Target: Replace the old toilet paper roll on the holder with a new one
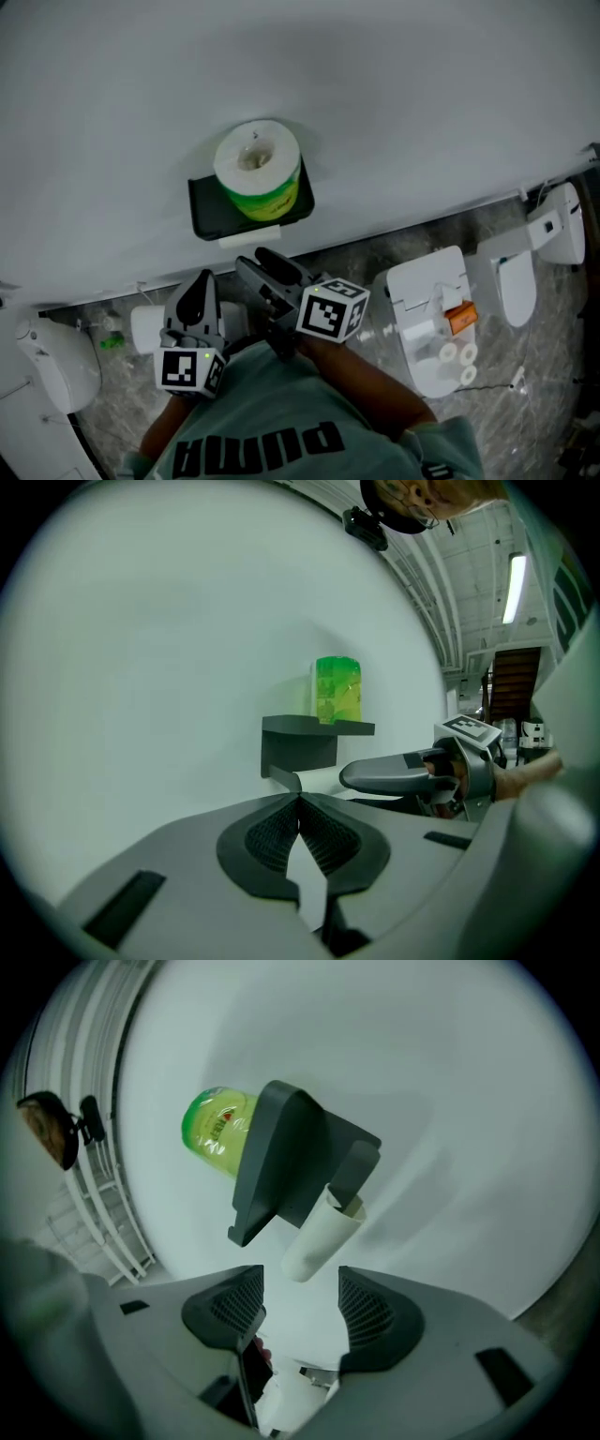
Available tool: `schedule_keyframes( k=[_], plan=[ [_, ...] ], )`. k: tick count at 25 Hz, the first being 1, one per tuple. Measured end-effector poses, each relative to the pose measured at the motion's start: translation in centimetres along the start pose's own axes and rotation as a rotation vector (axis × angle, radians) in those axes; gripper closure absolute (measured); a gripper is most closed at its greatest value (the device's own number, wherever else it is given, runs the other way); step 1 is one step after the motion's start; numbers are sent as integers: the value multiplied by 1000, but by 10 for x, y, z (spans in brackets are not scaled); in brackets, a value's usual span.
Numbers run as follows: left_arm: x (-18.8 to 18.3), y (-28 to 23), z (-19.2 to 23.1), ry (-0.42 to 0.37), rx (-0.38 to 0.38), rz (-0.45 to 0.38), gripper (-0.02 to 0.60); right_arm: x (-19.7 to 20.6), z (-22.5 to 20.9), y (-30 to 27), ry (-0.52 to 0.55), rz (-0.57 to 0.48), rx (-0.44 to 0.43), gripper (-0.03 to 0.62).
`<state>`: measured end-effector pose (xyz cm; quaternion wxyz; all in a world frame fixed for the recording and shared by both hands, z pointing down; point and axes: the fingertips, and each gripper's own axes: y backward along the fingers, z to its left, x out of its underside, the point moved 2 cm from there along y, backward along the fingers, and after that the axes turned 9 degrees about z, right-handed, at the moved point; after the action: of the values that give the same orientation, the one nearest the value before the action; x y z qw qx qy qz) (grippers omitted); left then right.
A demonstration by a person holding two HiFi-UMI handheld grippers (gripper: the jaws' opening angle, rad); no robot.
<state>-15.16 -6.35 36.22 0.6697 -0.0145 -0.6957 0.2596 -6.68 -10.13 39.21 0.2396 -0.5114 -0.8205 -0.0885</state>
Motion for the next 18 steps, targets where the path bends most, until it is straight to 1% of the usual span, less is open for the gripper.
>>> schedule_keyframes(
  k=[3,8,12,18],
  plan=[
    [2,-9,6,16,27,2,577,-8,-4,-5,-102,-44,-14,358],
    [2,-23,15,32,91,-2,577,-15,-7,-16,-215,-98,-23,356],
    [2,-30,23,37,126,-3,577,-17,-6,-26,-253,-123,-39,356],
    [-3,-36,34,26,145,-8,577,-27,-8,-32,-280,-171,-40,358]
  ],
)
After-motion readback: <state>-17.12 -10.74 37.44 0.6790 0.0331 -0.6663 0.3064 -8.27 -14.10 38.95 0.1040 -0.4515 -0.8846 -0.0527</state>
